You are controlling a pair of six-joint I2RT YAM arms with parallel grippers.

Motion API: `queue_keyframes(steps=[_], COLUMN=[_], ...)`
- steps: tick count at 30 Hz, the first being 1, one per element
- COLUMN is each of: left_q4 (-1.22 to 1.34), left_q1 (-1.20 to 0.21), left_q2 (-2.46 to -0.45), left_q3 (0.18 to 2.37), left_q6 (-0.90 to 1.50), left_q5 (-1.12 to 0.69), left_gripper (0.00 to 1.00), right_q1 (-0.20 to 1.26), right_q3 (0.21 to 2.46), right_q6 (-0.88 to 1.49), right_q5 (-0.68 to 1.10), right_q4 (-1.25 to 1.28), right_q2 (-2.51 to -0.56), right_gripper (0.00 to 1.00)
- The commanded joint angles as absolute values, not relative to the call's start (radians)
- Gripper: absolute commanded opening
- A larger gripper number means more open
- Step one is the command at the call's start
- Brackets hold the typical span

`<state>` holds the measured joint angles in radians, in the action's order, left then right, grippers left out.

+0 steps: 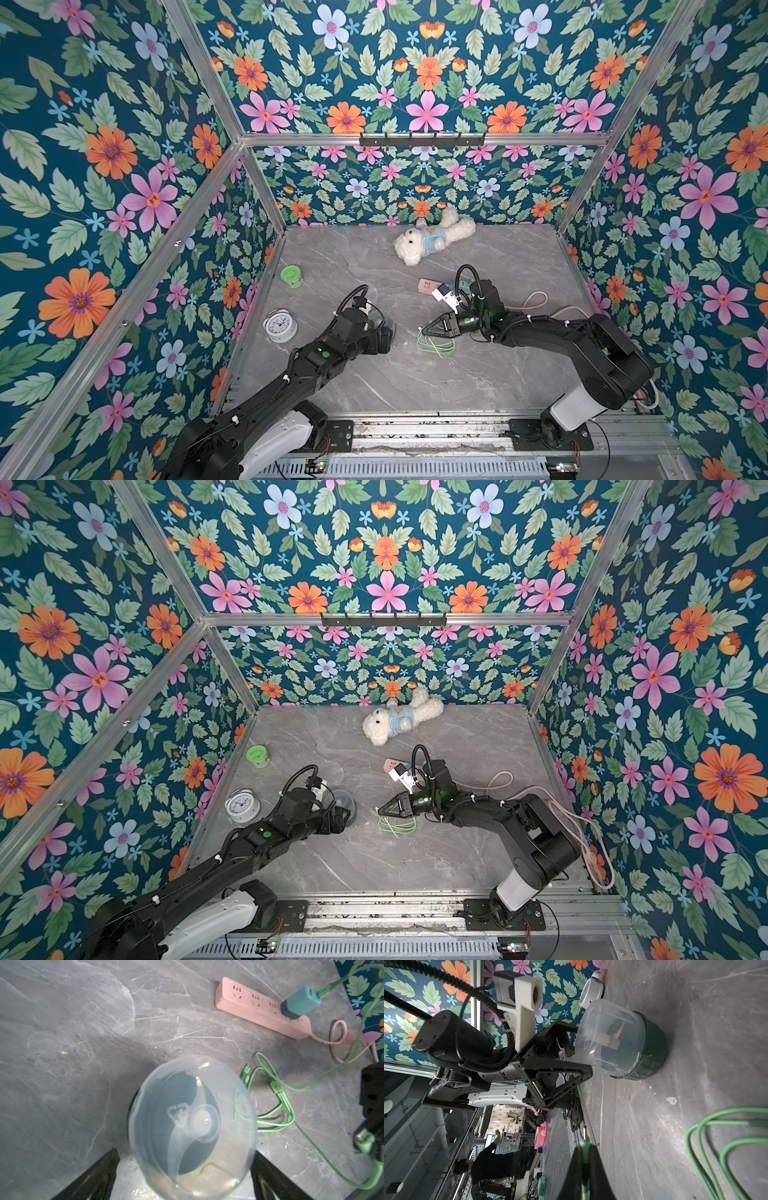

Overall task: Charge the cordless meat grinders
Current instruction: Pick up the cordless meat grinder at the center of the board.

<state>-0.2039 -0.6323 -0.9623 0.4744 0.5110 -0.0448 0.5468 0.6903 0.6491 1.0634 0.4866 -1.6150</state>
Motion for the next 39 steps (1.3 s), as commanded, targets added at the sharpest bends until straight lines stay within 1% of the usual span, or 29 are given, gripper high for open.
queue_keyframes(steps=[1,6,9,17,20,23,28,31,34,39], left_q4=[-0.165,-0.068,-0.011,0.094,0.188,0.225,0.349,0.42,0.483,0.472], left_q1=[-0.654,-0.703,-0.712,-0.728,-0.738,-0.739,-0.74,-0.741,-0.74,-0.74], left_q2=[-0.977,-1.031,-1.08,-1.205,-1.204,-1.199,-1.129,-1.101,-1.113,-1.201], left_q3=[0.457,0.425,0.408,0.389,0.351,0.339,0.274,0.234,0.21,0.253], left_q6=[0.528,0.534,0.536,0.5,0.499,0.495,0.485,0.472,0.456,0.429], left_q5=[0.001,0.017,0.038,0.081,0.114,0.152,0.2,0.192,0.154,0.144], left_gripper=[0.99,0.99,0.99,0.99,0.99,0.99,0.99,0.99,0.99,0.99], right_q1=[0.546,0.548,0.548,0.547,0.548,0.547,0.548,0.547,0.547,0.546], right_q3=[0.69,0.693,0.696,0.701,0.701,0.701,0.701,0.703,0.704,0.706], right_q6=[0.657,0.673,0.68,0.685,0.697,0.725,0.751,0.761,0.796,0.813], right_q5=[1.079,1.081,1.09,1.106,1.112,1.122,1.134,1.144,1.16,1.166], right_q4=[0.533,0.563,0.581,0.588,0.612,0.653,0.7,0.719,0.773,0.796], right_q2=[-1.628,-1.649,-1.698,-1.72,-1.733,-1.755,-1.778,-1.791,-1.815,-1.835], right_gripper=[0.02,0.02,0.02,0.02,0.02,0.02,0.02,0.02,0.02,0.02])
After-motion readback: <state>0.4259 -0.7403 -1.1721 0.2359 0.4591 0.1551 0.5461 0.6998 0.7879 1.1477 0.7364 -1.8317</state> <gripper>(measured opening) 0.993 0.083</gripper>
